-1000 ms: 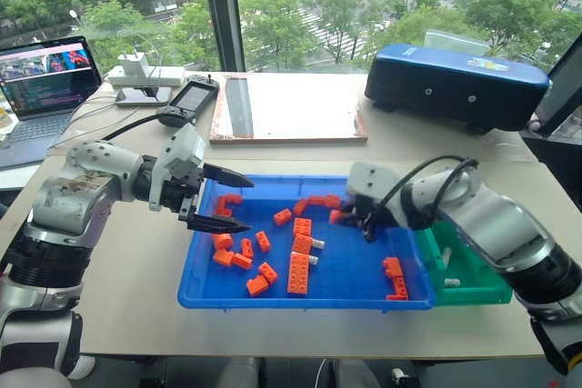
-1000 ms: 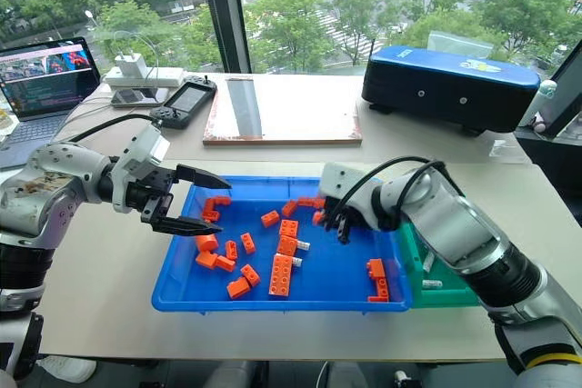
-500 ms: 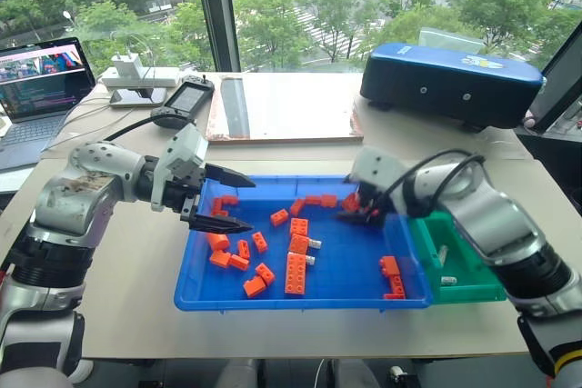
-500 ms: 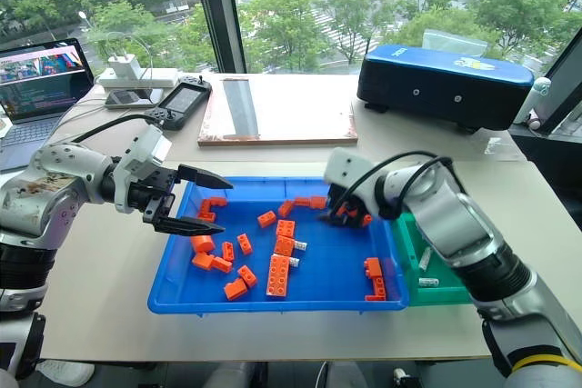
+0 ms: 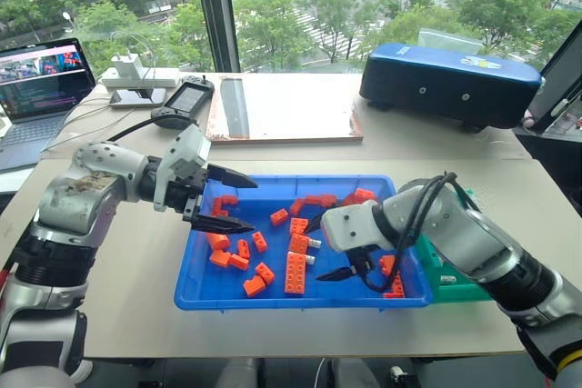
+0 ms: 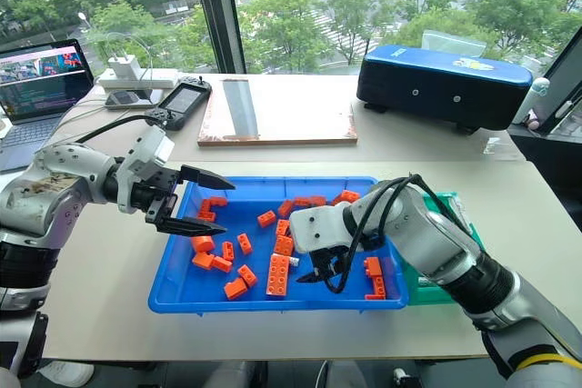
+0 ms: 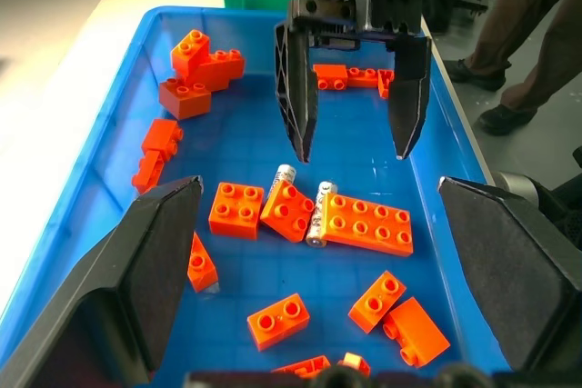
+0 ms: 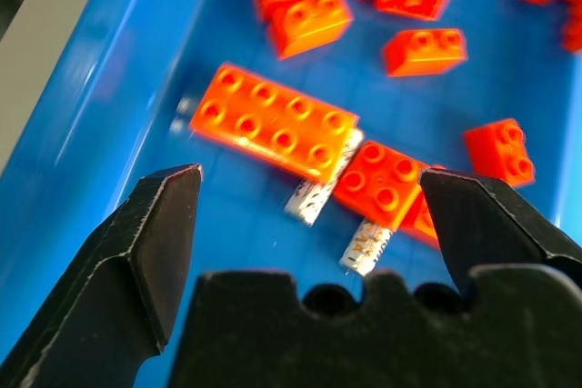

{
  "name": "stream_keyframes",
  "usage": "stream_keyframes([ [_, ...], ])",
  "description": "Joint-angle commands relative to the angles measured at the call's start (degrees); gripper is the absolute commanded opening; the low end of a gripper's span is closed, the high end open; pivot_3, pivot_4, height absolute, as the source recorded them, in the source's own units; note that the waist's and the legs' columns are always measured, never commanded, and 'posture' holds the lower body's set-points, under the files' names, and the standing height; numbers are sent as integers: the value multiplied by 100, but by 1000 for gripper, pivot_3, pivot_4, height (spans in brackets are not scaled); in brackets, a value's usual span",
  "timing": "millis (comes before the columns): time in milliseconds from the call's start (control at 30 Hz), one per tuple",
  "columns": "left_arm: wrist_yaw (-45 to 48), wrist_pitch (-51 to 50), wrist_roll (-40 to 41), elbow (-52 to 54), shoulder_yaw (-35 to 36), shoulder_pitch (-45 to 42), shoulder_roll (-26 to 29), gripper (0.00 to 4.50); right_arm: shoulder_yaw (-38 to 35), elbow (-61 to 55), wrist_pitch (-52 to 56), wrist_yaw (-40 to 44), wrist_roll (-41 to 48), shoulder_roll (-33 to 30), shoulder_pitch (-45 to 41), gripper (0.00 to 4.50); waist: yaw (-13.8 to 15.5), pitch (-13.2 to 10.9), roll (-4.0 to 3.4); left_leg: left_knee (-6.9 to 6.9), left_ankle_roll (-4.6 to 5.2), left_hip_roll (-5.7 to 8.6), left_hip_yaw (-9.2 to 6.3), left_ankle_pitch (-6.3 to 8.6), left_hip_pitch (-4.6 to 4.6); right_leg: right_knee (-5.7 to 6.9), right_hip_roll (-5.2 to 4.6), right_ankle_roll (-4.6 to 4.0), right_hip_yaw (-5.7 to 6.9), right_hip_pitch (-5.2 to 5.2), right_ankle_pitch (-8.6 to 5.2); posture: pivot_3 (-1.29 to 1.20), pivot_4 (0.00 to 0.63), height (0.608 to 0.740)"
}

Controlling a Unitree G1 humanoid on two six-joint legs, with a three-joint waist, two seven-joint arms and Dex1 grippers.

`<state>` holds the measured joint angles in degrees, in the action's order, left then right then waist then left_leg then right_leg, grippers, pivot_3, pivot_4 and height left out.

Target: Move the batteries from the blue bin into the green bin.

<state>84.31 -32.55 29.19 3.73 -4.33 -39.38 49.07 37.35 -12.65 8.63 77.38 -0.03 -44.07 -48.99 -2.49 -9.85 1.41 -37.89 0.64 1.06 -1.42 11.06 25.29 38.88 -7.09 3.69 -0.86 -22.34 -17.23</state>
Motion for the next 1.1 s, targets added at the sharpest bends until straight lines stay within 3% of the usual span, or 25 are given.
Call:
stream_keyframes([
  [33, -85, 10, 64, 213, 158, 43, 86, 4500, 129, 662, -1210, 395, -302, 289, -333, 4439, -3, 0, 0, 0, 0, -2, -1, 0, 0, 2, 1, 0, 1, 0, 0, 0, 150, 732],
  [233, -315, -214, 230, 647, 454, 447, 296, 4500, 357, 1907, -2441, 626, -624, 1061, -674, 4439, -12, 0, 0, 1, -3, -2, -1, -2, -1, 3, 1, -1, 1, -2, 0, 0, 150, 732],
  [600, -523, -388, 405, 924, 646, 692, 465, 4500, 374, 2325, -2997, 962, -652, 1541, -714, 4439, 17, -1, -1, 1, -10, -1, -6, -5, -2, 6, 1, 0, 3, 0, 0, 0, 150, 732],
  [700, -528, -377, 394, 895, 614, 643, 443, 4500, 437, 2411, -3037, 973, -735, 1650, -664, 3704, 6, -1, -1, 1, -10, -1, -6, -6, -2, 8, 2, 0, 4, -1, 0, 0, 150, 732],
  [933, -525, -360, 392, 892, 580, 619, 407, 4500, 473, 2631, -3106, 930, -981, 1798, -595, 1324, 2, -1, -1, 1, -12, -2, -7, -7, -3, 10, 3, -1, 4, -3, 0, 0, 150, 732],
  [1100, -523, -349, 381, 865, 554, 591, 379, 4500, 389, 2537, -3028, 1011, -939, 1773, -586, 1316, 2, -1, -1, 1, -13, -2, -7, -7, -3, 9, 3, -1, 4, -2, 0, 0, 150, 732],
])
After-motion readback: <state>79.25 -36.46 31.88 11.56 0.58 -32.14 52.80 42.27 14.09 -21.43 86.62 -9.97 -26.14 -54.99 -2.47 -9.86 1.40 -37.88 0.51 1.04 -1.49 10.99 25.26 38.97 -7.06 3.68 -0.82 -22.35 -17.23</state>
